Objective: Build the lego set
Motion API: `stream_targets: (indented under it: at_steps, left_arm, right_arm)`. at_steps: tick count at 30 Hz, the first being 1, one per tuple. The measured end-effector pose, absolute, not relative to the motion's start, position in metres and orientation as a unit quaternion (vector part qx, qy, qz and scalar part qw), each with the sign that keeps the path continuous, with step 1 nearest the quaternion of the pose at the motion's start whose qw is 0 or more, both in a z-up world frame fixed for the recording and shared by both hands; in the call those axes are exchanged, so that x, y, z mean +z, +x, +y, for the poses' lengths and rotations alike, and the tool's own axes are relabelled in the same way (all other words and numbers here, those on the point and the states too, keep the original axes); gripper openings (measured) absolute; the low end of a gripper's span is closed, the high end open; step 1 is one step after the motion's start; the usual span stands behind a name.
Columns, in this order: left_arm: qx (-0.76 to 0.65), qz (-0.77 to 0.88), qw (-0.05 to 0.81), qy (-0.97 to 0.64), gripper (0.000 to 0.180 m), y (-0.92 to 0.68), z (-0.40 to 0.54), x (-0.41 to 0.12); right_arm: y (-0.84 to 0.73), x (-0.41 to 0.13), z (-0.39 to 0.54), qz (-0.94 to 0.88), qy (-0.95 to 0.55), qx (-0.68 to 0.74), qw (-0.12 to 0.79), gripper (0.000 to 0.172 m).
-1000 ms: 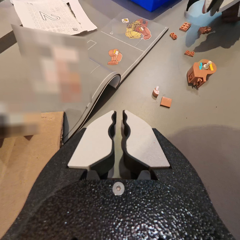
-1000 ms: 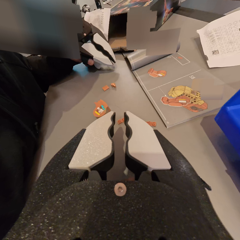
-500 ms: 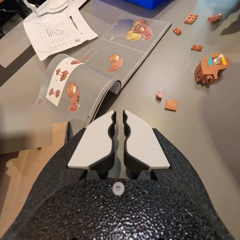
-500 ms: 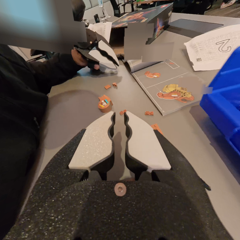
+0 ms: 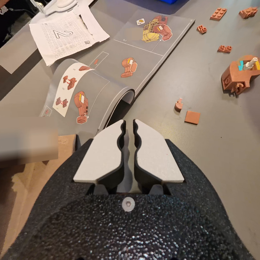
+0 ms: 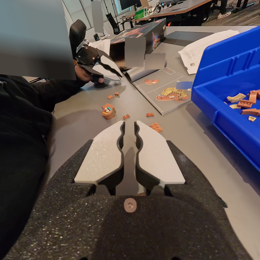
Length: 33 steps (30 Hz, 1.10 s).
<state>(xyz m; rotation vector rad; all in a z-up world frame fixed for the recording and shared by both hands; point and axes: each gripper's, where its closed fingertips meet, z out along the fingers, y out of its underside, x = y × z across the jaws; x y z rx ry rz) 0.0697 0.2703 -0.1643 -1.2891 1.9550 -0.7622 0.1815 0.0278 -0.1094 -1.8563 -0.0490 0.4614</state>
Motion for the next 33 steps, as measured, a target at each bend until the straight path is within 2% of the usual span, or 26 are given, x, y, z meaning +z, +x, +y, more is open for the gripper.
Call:
stream_targets:
  at_steps: [33]
  left_arm:
    - [-0.276, 0.755, 0.342, -0.486, 0.009, 0.0688, 0.2704, -0.1662]
  right_arm:
    - [0.1826, -0.1113, 0.0289, -0.016, -0.795, 0.204, 0.571, 0.012]
